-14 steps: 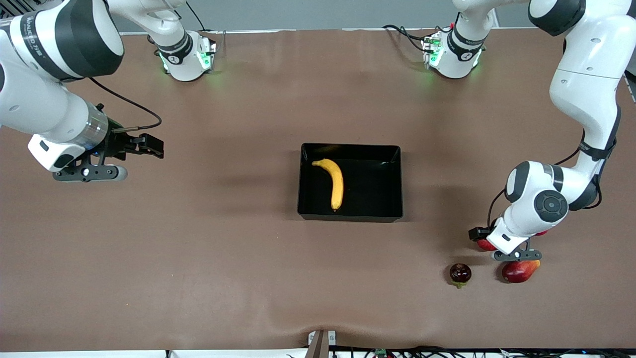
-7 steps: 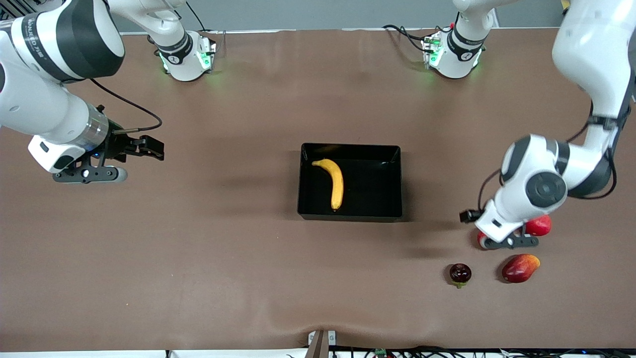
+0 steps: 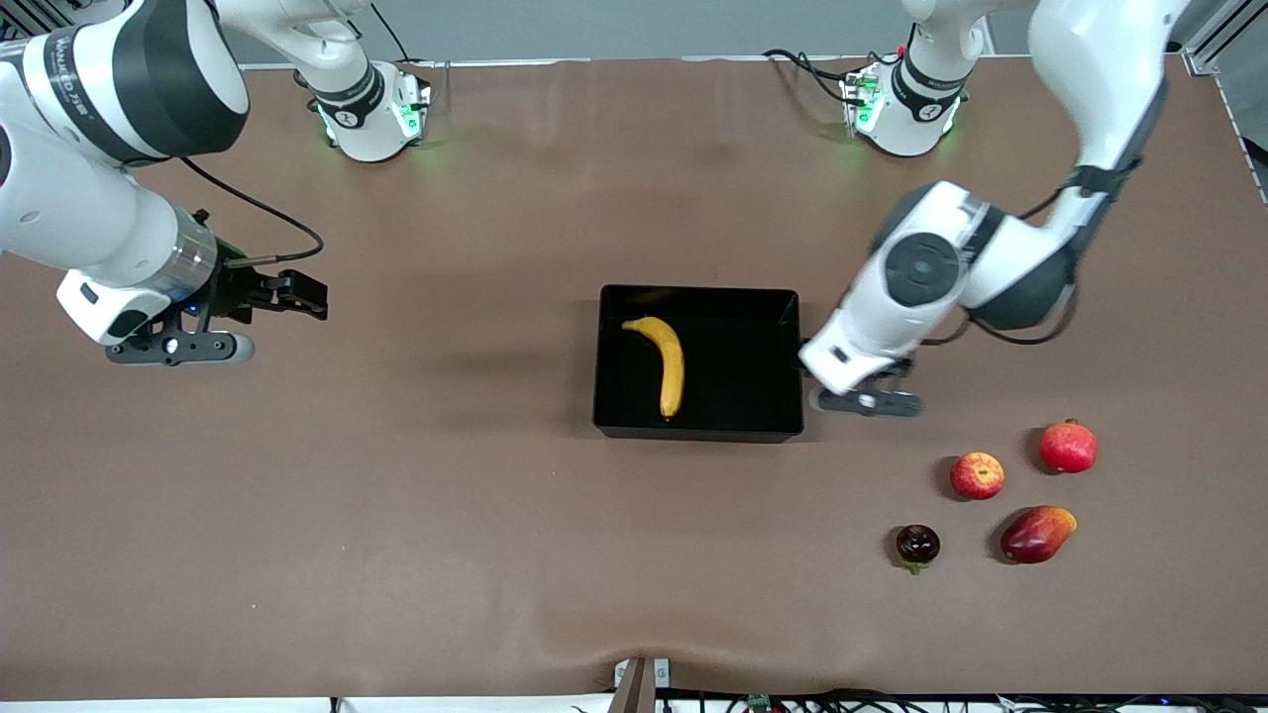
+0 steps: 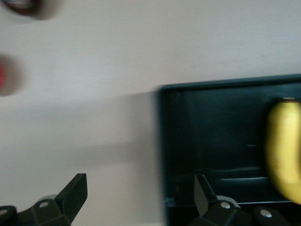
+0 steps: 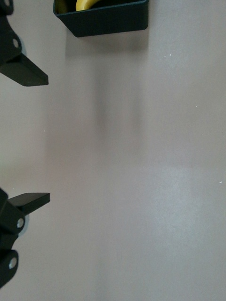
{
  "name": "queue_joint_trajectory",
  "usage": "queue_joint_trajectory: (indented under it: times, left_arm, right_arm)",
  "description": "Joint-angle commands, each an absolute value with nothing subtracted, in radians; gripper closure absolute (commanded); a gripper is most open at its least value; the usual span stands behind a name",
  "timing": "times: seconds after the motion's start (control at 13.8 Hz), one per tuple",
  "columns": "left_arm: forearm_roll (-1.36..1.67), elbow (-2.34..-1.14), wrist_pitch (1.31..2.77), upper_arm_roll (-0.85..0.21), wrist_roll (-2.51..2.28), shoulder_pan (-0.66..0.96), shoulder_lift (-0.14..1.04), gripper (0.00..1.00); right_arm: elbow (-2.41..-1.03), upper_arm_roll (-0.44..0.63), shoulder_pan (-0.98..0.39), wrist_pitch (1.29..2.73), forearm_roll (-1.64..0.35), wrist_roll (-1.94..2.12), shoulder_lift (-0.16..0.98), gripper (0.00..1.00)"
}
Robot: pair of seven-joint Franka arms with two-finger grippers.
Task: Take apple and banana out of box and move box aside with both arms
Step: 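Reach the left gripper into the tray and grasp the banana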
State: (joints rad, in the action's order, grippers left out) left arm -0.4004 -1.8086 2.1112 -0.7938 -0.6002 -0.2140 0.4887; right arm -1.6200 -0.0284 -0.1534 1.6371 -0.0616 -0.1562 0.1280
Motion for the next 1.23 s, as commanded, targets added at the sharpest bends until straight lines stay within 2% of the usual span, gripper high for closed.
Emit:
queue_joint_trajectory:
  times: [0.0,0.22,0.65,0.87,1.02,1.09,1.16]
  left_arm:
    - [-0.410,-1.793,2.207,-0.795,-0.693,-0.100,0.573,0.00]
    - [-0.469,-1.775,2.290,-0.752,-0.787,0.023,0.661,0.00]
    - [-0.520,-1.686,2.293,-0.652,-0.986,0.214,0.811,0.00]
    - [-0.505,-1.638,2.293,-0.560,-1.026,0.311,0.836,0.00]
    - [-0.512,-1.638,2.316,-0.557,-1.026,0.324,0.860,0.00]
    - [-0.512,-1.638,2.345,-0.557,-1.026,0.324,0.868,0.03]
    - [-0.512,-1.638,2.376,-0.555,-1.028,0.324,0.880,0.12]
  right_arm:
    - [-1.621,-0.023,-0.164,1.641,-0.057,-0.176,0.126,0.00]
    - [-1.621,-0.023,-0.167,1.643,-0.057,-0.176,0.127,0.00]
    - [-1.621,-0.023,-0.172,1.651,-0.057,-0.178,0.133,0.00]
    - [-1.621,-0.023,-0.172,1.652,-0.057,-0.176,0.137,0.00]
    - [-1.621,-0.023,-0.172,1.652,-0.057,-0.176,0.137,0.00]
    - [-1.621,-0.023,-0.172,1.652,-0.057,-0.176,0.137,0.00]
    - [-1.621,-0.023,-0.172,1.654,-0.057,-0.178,0.137,0.00]
